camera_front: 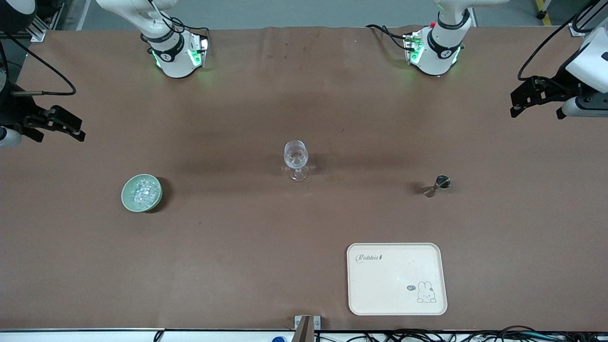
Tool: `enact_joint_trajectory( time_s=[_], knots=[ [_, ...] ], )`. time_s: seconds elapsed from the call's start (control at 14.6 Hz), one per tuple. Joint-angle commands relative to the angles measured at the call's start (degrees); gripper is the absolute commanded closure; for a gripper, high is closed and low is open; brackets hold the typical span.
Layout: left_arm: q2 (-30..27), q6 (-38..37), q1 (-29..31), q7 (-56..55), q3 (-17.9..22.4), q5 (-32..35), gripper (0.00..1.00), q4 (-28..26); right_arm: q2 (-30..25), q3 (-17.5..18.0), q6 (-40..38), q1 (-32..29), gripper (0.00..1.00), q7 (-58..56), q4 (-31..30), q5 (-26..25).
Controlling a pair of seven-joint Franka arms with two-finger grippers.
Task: Pour wine and add ice with both arms
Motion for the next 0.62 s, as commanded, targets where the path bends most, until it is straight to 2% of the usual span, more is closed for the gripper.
enact_joint_trajectory(
  time_s=[0.0,0.21,0.55],
  knots=[
    [0.44,-1.25,-0.11,-0.34,-0.18,-0.06,0.0,1.44,-0.62,-0.4,0.43,0.27,0.0,0.17,-1.04,0.79],
    [0.61,-1.25,0.07,-0.43,0.08,0.02,0.0,2.05,-0.62,-0.4,0.44,0.36,0.0,0.17,-1.04,0.79],
    [4.13,-1.16,1.73,0.62,0.43,0.11,0.0,3.99,0.17,-0.4,0.79,0.28,0.0,0.17,-1.13,0.79]
  ],
)
